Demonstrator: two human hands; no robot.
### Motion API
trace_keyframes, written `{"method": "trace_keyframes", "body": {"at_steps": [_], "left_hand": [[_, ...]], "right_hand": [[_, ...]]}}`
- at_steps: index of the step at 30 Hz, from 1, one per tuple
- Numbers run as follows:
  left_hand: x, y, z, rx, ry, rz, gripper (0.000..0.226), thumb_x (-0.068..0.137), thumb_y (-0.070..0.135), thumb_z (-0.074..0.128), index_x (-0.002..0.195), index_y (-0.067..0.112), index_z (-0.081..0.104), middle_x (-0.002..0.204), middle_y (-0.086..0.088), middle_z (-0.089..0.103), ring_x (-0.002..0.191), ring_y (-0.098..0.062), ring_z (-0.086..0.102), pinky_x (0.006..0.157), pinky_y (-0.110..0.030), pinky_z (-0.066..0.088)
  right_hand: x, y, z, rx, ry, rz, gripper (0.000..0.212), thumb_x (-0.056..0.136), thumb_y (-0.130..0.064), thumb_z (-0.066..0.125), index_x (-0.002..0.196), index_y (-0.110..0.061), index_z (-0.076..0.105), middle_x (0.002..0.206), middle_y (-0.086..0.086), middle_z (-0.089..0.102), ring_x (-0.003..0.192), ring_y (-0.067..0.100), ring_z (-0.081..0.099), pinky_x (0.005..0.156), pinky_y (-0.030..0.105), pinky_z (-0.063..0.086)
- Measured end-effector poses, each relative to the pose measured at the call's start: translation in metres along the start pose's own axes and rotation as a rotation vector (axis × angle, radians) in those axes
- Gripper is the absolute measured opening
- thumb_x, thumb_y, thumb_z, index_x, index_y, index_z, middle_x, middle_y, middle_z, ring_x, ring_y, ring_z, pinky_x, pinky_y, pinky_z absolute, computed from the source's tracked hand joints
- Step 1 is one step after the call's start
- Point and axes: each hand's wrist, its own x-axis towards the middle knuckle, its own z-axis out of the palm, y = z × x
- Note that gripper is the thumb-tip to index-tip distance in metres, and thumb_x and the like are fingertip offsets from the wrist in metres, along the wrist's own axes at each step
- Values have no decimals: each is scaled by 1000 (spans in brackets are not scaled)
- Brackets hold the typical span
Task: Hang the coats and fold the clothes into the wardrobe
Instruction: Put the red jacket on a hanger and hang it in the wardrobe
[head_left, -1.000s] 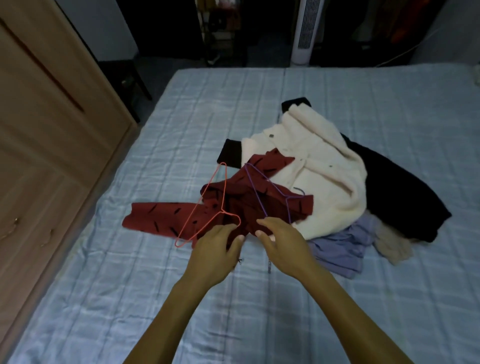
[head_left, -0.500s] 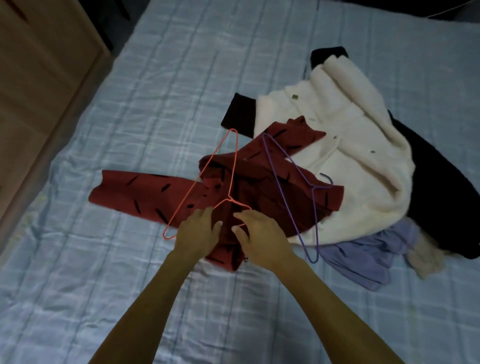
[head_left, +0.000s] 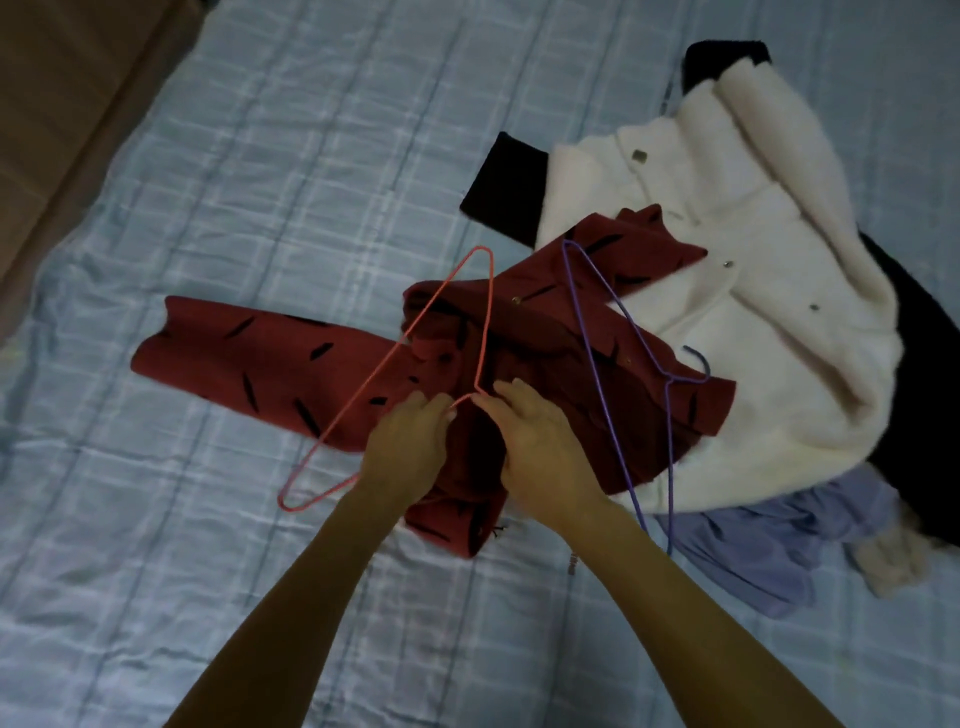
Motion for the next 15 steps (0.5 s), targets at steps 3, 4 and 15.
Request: {"method": "trace_keyframes", "body": {"at_steps": [3, 4, 15], "left_hand": [[3, -1, -20, 53, 47, 98, 46, 92, 40, 28, 98, 13, 65, 79, -12, 57, 65, -35, 58, 58, -42, 51], [3, -2, -27, 63, 71, 129, 45, 93, 40, 29, 99, 14, 65, 78, -11, 56, 64, -36, 58, 57, -41, 51], [-4, 28, -81, 106, 43, 437, 41, 95, 39, 34, 113, 18, 65, 81, -6, 59, 70, -29, 59, 59, -38, 48]], "right_hand": [[7, 7, -17, -24, -6, -84, 89, 65, 10, 64, 143, -20, 38, 151, 10, 32, 142, 31, 21, 109, 46, 25], [9, 10, -23, -1, 14, -88, 89, 65, 13, 60, 143, -22, 39, 151, 8, 32, 142, 30, 22, 108, 46, 27], [-10, 9, -51, -195, 294, -231, 50, 87, -30, 59, 136, -24, 49, 149, 14, 36, 140, 34, 24, 111, 49, 18]]}}
